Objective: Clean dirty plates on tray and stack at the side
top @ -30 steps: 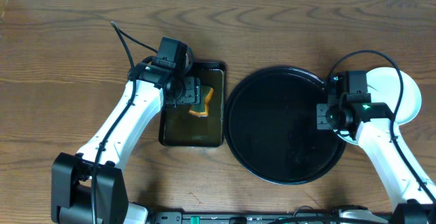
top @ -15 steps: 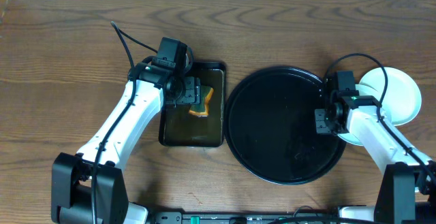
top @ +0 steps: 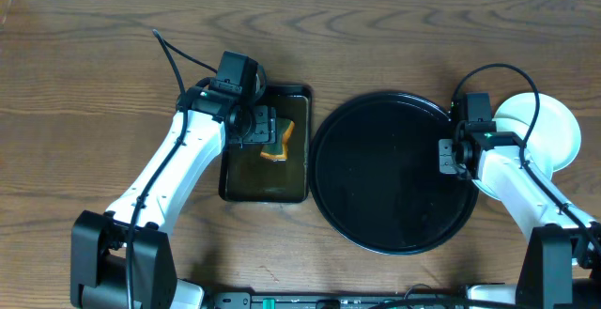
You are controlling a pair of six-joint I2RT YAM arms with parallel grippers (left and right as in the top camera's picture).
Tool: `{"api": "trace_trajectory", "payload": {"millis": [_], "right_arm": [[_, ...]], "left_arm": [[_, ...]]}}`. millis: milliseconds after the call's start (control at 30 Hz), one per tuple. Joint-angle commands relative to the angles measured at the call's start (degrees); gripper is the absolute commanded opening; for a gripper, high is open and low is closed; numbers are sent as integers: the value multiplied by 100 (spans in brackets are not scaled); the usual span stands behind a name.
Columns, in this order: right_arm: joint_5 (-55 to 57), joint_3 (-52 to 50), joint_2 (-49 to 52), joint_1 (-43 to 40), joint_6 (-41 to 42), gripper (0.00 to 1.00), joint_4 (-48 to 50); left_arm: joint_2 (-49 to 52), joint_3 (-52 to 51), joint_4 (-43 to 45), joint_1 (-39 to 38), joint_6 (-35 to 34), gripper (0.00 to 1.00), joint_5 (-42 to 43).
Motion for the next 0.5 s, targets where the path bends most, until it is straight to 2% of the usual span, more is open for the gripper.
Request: {"api": "trace_trajectory", "payload": {"millis": [0, 267, 467], "right_arm": [[212, 280, 33, -76, 44, 1, 9], [210, 1073, 33, -645, -385, 1, 9], [79, 1154, 35, -1108, -509, 1, 332]], "left_arm": [[-22, 101, 2, 28, -35, 75, -92], [-22, 101, 0, 28, -35, 75, -90], [-22, 101, 0, 28, -35, 76, -92]]}}
